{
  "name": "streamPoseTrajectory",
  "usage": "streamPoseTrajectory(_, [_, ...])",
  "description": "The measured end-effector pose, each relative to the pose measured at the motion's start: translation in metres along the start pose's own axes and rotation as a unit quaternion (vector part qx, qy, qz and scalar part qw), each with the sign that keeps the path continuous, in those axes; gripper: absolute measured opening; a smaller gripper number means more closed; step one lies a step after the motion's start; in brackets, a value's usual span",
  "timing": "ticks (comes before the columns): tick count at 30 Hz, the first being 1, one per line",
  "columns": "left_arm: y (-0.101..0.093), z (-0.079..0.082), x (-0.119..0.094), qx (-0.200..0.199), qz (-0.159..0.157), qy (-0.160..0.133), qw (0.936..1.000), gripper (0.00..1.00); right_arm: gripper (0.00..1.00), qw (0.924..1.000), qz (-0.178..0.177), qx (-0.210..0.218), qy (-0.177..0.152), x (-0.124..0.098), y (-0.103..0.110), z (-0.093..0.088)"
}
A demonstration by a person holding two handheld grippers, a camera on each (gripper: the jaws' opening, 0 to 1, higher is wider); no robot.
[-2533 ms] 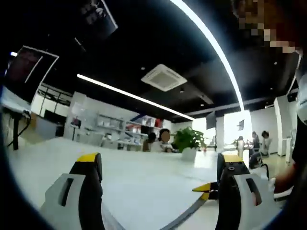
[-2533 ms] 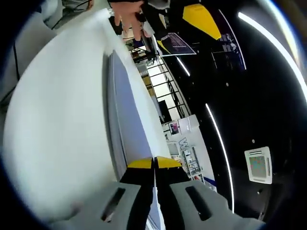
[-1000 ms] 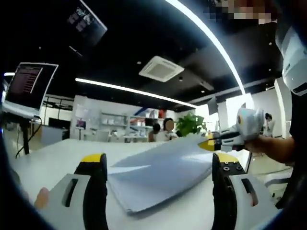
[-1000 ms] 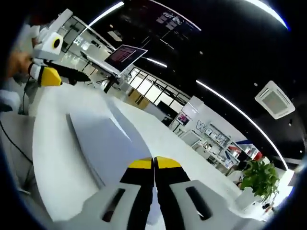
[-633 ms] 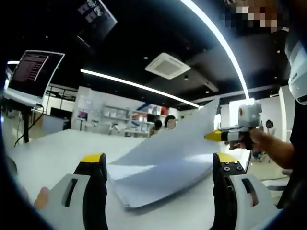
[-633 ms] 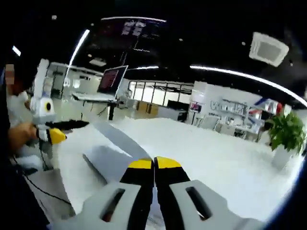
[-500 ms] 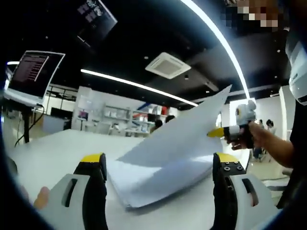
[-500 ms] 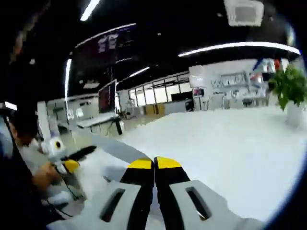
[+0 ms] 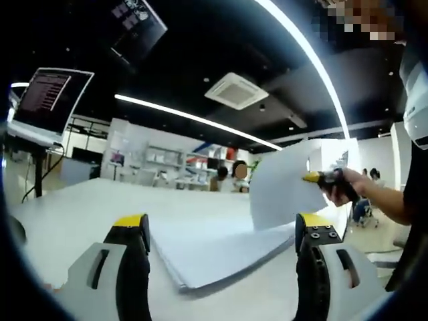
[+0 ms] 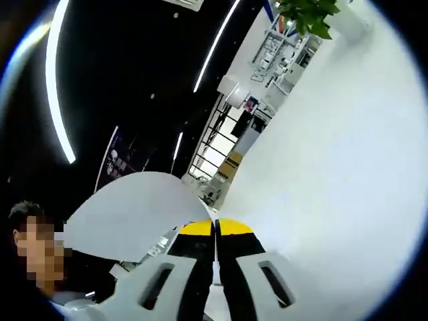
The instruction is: Grasp the top corner of one sheet in the document stack and pull a single sheet out from the document stack, separating that one sheet from the rest and lifting it clear until the single sheet is fully removed from the stack
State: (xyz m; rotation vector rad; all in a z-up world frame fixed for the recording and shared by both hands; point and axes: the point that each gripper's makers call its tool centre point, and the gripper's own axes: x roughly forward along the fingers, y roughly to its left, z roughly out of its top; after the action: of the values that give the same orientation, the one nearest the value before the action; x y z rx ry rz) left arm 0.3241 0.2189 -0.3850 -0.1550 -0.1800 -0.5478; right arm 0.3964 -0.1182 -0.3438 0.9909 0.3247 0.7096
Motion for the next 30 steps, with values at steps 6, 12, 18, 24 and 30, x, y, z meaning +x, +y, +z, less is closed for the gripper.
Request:
streamPoseTrajectory(6, [0.003, 0.005, 0.002, 0.012, 0.011, -0.006, 0.9999, 0.86, 0.02, 0.9995, -0.027, 0.000, -0.019, -0.019, -0.013, 0.018])
streamPoseTrajectory(12, [-0.001, -0.002, 0.004, 0.014, 0.007, 0.025, 0.9996, 0.84, 0.02, 0.9986, -0.042, 0.013, -0.029, -0.026, -0.025, 0.027])
streamPoseTrajectory(18, [0.000, -0.004, 0.002, -0.006, 0.010, 0.019, 0.9998, 0.86, 0.02, 0.9980, -0.038, 0.043, -0.027, -0.035, -0.034, 0.034])
streamPoseTrajectory(24, [0.000, 0.002, 0.001, 0.020, 0.015, 0.025, 0.9994, 0.80, 0.02, 0.9977, -0.038, 0.046, -0.033, -0.039, -0.034, 0.035])
streamPoseTrajectory(30, [-0.007, -0.002, 0.004, 0.017, -0.002, 0.026, 0.9995, 0.79, 0.02, 0.9977, -0.037, 0.048, -0.031, -0.042, -0.040, 0.042])
